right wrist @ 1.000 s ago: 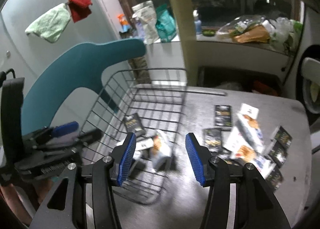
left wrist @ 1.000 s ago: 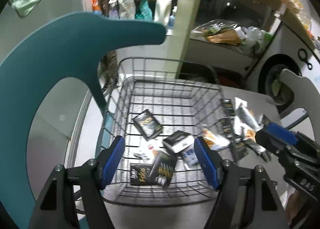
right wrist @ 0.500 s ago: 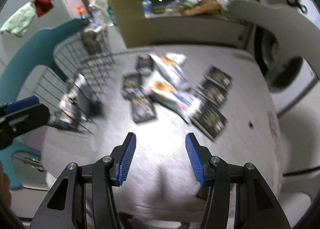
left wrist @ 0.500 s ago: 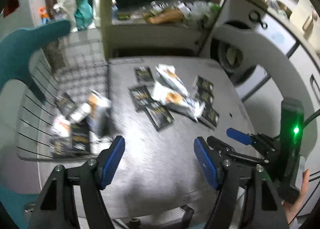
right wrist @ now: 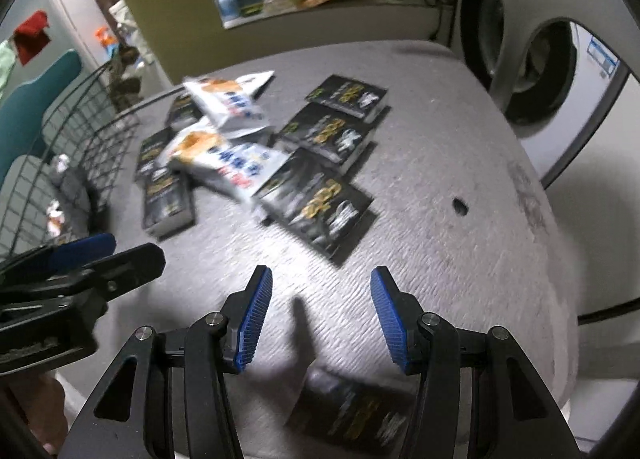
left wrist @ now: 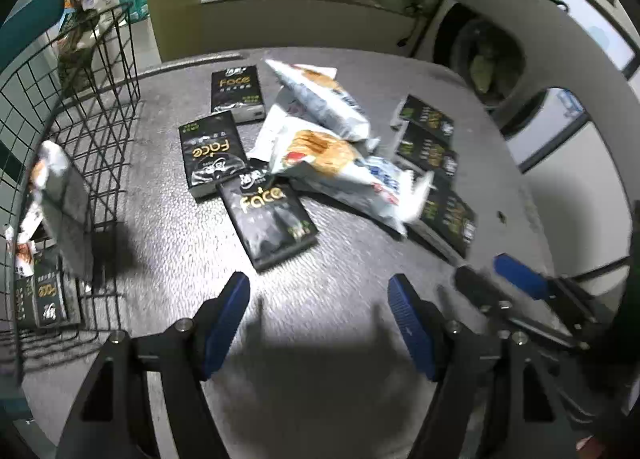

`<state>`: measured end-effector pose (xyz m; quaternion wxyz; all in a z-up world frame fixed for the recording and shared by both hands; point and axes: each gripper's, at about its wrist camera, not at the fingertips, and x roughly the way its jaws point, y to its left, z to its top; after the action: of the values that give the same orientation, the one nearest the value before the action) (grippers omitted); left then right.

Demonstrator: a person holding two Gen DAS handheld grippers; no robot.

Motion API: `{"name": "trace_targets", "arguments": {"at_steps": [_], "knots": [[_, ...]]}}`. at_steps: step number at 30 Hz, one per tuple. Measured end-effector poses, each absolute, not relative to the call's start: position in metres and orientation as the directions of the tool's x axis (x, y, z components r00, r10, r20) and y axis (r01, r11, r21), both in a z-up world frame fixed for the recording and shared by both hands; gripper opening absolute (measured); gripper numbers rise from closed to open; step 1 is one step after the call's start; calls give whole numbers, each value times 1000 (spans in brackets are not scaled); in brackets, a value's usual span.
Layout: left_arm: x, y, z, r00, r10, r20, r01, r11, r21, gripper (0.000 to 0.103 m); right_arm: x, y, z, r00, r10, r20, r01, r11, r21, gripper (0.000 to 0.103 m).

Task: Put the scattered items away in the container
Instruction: 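Return both open grippers to the remaining items on the table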

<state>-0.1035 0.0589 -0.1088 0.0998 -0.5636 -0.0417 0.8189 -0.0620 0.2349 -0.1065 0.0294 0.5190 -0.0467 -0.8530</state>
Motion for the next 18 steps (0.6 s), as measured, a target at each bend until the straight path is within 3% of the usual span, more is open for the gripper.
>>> {"name": "trace_targets", "arguments": {"at_steps": [16,17,18], "knots": [[-140,62,-140,-312,196,-930,-105,-980,-172,74,-110,227,-129,-474,-125,-872,82,-992,98,52],[-140,64,-141,-316,173,-933,-107,-983,-146,67,-109,226,-130,-473,-128,-872,83,-992,100,50],[-138,65,-141,-322,136,-937,-105,-989,-107,52,-108,226,-130,-472,-133,-872,83,-991,107,47]]}}
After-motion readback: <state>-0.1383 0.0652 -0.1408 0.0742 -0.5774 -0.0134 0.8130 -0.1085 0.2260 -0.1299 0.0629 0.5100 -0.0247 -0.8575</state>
